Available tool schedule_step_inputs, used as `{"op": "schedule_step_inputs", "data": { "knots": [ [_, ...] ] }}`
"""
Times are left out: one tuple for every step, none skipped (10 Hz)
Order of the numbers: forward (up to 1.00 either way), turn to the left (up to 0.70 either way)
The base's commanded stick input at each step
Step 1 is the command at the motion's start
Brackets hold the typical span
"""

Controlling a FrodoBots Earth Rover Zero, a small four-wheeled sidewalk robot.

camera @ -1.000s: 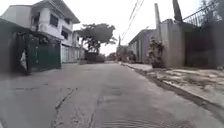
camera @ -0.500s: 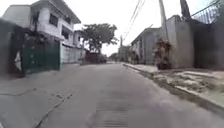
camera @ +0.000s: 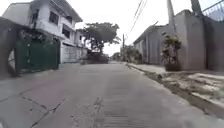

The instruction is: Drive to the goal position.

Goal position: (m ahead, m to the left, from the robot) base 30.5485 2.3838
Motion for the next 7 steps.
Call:
{"op": "schedule_step_inputs", "data": {
  "knots": [
    [1.0,0.0],
    [1.0,0.0],
    [1.0,0.0],
    [1.0,0.0],
    [1.0,0.0],
    [1.0,0.0],
    [1.0,0.0]
  ]
}}
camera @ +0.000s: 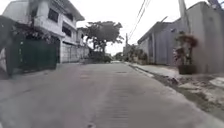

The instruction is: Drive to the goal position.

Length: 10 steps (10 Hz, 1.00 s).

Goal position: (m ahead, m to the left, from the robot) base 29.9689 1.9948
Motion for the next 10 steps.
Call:
{"op": "schedule_step_inputs", "data": {
  "knots": [
    [1.0,0.0],
    [1.0,0.0],
    [1.0,0.0],
    [1.0,0.0],
    [1.0,0.0],
    [1.0,0.0],
    [1.0,0.0],
    [1.0,0.0],
    [1.0,0.0],
    [1.0,0.0]
  ]
}}
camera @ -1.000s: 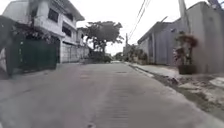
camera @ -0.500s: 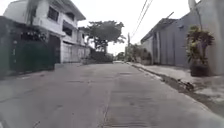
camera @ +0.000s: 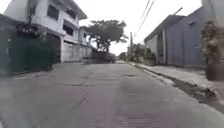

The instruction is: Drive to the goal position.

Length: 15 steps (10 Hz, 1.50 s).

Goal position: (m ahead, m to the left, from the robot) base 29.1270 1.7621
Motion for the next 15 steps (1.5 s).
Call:
{"op": "schedule_step_inputs", "data": {
  "knots": [
    [1.0,0.0],
    [1.0,0.0],
    [1.0,0.0],
    [1.0,0.0],
    [1.0,0.0],
    [1.0,0.0],
    [1.0,0.0],
    [1.0,0.0],
    [1.0,0.0],
    [1.0,0.0],
    [1.0,0.0],
    [1.0,0.0],
    [1.0,0.0],
    [1.0,0.0],
    [1.0,0.0]
  ]
}}
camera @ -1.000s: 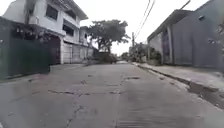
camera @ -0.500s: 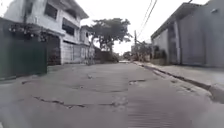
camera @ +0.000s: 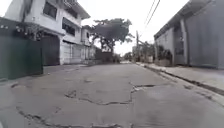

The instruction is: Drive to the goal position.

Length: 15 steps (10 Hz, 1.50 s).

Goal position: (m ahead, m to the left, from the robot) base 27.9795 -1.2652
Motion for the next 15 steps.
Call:
{"op": "schedule_step_inputs", "data": {
  "knots": [
    [1.0,0.0],
    [1.0,0.0],
    [1.0,0.0],
    [1.0,0.0],
    [1.0,0.0],
    [1.0,0.0],
    [1.0,0.0],
    [1.0,0.0],
    [1.0,0.0],
    [1.0,0.0],
    [1.0,0.0],
    [1.0,-0.05],
    [1.0,-0.4],
    [1.0,-0.4],
    [1.0,-0.4]
  ]
}}
